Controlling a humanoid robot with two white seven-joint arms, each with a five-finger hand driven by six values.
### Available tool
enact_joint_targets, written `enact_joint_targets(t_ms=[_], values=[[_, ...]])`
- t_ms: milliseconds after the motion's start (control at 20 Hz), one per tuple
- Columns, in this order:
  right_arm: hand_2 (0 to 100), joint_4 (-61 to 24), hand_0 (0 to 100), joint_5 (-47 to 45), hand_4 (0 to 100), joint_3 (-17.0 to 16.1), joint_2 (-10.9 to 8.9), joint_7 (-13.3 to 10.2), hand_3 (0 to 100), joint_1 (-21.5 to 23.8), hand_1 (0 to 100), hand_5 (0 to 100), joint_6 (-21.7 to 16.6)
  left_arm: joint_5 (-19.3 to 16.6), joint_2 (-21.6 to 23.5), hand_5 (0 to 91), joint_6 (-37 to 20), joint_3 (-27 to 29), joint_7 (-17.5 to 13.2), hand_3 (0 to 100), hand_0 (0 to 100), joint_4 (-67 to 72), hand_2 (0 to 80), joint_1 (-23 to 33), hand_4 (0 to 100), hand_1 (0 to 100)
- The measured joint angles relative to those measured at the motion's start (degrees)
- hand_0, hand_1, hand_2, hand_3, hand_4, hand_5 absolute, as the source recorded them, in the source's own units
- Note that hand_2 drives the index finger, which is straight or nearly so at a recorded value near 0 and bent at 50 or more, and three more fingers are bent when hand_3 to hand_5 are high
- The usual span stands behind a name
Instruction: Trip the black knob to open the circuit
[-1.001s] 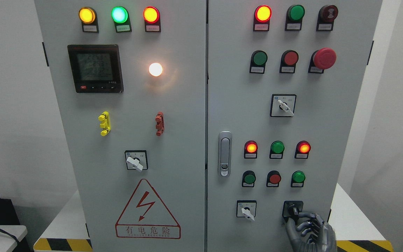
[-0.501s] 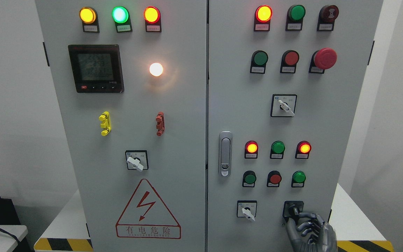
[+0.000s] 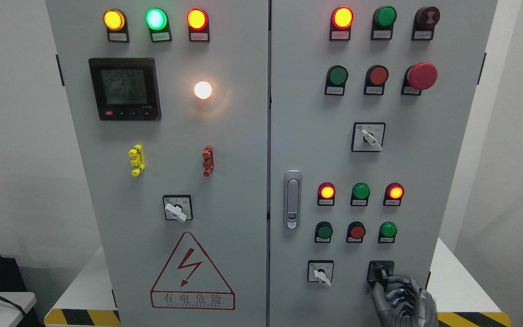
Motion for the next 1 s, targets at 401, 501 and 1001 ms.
enact_joint_targets(t_ms=[401,501,1001], values=[[50,0.0,47,0.0,86,0.0,0.02,0.0,82,0.0,74,96,-0.1,0.0,0.0,0.0,0.0,0.0,0.0,0,12,0.0,0.0,0.0,0,39],[51,0.0,47,0.0,87,0.0,0.02,0.0,82,0.0,74,96,0.0,0.0,0.0,0.0,0.0,0.0,0.0,0,12,0.0,0.0,0.0,0,39],[52,0.1,46,-0.1,88,0.0,0.02,-0.2,84,-0.1,73,97,0.0,0.0,0.0,0.0,0.0,0.0,0.0,0,12,0.0,0.0,0.0,0,39]])
